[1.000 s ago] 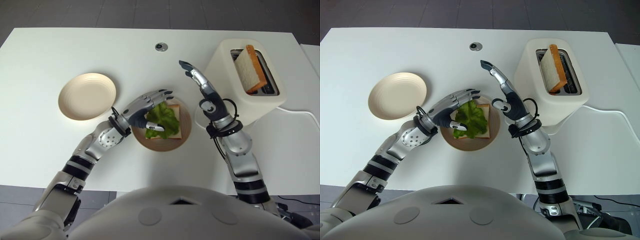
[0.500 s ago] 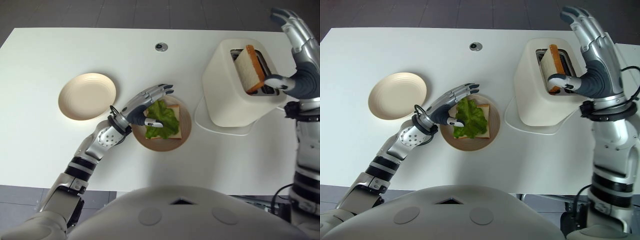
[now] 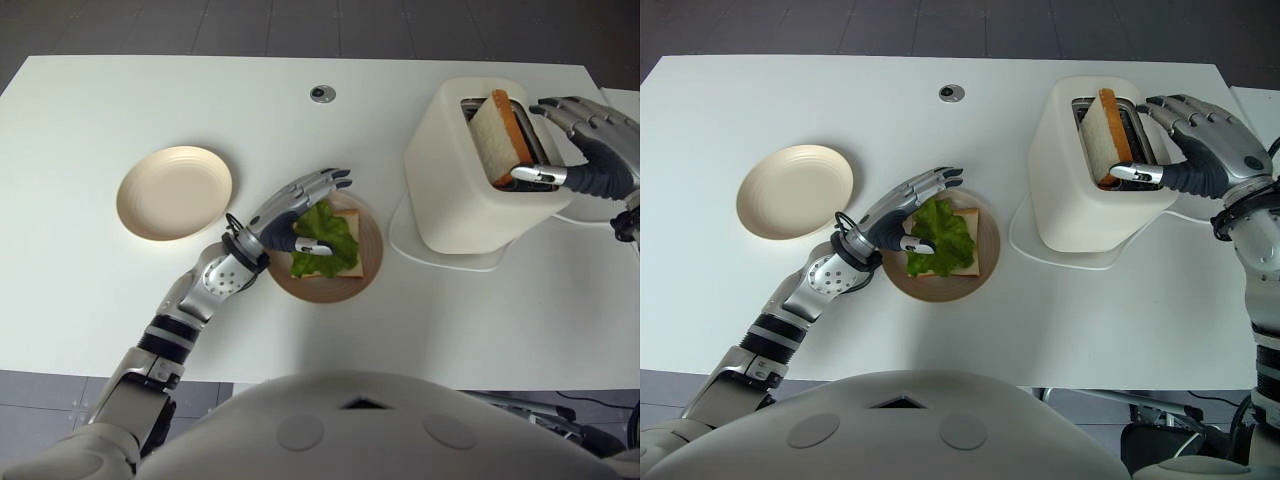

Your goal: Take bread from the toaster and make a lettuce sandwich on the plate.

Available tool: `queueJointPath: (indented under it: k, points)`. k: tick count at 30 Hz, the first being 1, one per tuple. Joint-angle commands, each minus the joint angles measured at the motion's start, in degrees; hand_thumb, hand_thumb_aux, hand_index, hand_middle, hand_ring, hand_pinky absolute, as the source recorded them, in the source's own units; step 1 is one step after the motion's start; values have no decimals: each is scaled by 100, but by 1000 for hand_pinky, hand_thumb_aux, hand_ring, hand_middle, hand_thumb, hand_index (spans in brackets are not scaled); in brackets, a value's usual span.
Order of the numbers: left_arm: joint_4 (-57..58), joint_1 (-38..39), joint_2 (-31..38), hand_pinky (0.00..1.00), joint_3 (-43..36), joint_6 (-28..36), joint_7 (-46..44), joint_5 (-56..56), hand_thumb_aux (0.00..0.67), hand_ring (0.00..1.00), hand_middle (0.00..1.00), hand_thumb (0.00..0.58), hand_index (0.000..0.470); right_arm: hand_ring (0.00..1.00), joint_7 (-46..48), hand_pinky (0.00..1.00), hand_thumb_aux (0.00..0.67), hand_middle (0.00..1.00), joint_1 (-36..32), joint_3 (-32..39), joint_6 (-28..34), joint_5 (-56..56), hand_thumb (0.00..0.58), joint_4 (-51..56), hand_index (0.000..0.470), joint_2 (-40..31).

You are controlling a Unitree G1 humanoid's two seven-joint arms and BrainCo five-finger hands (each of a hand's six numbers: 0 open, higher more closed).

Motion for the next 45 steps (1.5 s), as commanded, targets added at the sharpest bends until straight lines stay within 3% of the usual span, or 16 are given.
queueJointPath:
  k: [1,4,5,6,7,8,9,10,11,12,26,32,39,45]
  points:
    - [48,17,-45,0,6,27,27,91,0,0,0,0,0,0,200,0,0,0,-36,249,-75,88,0,-180,0,-86]
    - [88,-2,-80,0,-9,25,48,109,0,0,0,0,0,0,181,0,0,0,-150,295,-93,164,0,-193,0,-57]
    - [102,-11,-92,0,-14,23,56,118,0,0,0,0,0,0,142,0,53,0,-209,301,-83,194,87,-185,37,-31]
    - [114,-18,-101,0,-14,18,59,121,0,0,0,0,0,0,103,0,179,0,-282,303,-58,239,268,-177,125,6]
    - [126,-26,-107,0,-7,13,63,121,0,0,0,0,0,145,26,145,381,145,-381,299,-14,231,472,-142,267,43]
    - [142,-34,-107,0,1,7,71,121,0,0,0,0,0,502,-39,502,607,502,-464,291,27,226,575,-107,426,73]
    - [153,-39,-106,0,7,4,80,122,0,0,0,0,0,741,-105,741,670,741,-533,264,70,230,580,-89,470,102]
    - [164,-42,-107,0,12,3,88,124,0,0,0,0,0,886,-155,886,670,886,-588,245,113,239,580,-87,470,123]
    - [167,-38,-108,0,14,3,97,128,0,0,0,0,0,976,-201,976,670,976,-638,217,161,258,580,-95,470,143]
    - [173,-39,-111,0,15,2,104,131,0,0,0,0,0,1000,-242,1000,670,1000,-683,197,205,283,580,-102,470,158]
    - [285,-86,-116,0,20,-45,134,117,0,0,0,0,0,1000,-598,1000,670,1000,-1583,-293,728,1094,580,-623,470,430]
    - [324,-136,-189,0,234,-138,161,-337,0,0,0,0,0,1000,-522,1000,670,1000,-1946,-397,992,1999,580,-1084,470,731]
    - [149,-268,-434,0,1153,-274,178,-2052,0,0,0,0,0,1000,-177,1000,670,1000,-1895,432,1554,3154,580,-1702,470,1435]
    - [-428,-239,-526,0,1686,-31,-341,-3735,0,0,0,0,0,1000,-20,1000,670,1000,-1217,1369,1804,3607,580,-1787,470,2188]
